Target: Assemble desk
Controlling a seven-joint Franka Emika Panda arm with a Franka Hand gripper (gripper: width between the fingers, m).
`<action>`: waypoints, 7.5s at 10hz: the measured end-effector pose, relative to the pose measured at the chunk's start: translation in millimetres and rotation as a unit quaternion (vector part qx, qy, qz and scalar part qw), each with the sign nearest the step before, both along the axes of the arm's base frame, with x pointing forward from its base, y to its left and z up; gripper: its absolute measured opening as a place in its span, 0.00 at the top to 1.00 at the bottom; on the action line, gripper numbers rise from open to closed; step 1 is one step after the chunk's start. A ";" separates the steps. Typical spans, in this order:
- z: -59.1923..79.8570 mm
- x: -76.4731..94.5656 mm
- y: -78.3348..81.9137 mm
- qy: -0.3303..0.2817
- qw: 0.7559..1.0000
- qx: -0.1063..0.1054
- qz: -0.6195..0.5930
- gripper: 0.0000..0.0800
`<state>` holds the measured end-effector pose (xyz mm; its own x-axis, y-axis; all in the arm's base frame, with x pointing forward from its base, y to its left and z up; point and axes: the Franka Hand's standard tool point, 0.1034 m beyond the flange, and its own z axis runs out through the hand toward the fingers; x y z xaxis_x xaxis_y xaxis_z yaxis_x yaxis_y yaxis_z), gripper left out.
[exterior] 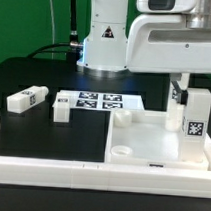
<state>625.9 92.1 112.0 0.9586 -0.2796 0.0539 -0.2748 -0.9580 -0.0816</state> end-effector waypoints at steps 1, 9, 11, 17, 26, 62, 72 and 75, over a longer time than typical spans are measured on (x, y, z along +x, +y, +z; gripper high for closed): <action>-0.5 -0.5 -4.7 -0.001 0.999 0.002 -0.050 0.64; -1.7 -2.1 -28.8 0.006 0.977 -0.004 -0.214 0.28; 5.9 -0.3 -28.3 0.000 0.981 -0.003 -0.195 0.22; 17.0 -24.0 -40.7 -0.003 0.986 0.006 -0.166 0.19; 14.0 -44.8 -53.5 -0.048 0.993 0.001 -0.110 0.19; -66.0 -94.3 -125.7 0.053 0.991 -0.020 0.121 0.19; -100.1 -102.9 -132.3 0.060 0.990 -0.036 0.121 0.67; -99.8 -102.4 -132.5 0.059 0.990 -0.036 0.121 0.92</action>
Offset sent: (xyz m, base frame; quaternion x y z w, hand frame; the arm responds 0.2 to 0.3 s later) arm -0.0092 0.0045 -0.0068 0.0165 -0.0221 0.2872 0.9575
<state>523.5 -40.4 12.2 0.9979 -0.0404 -0.0511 -0.0400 -0.9992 0.0087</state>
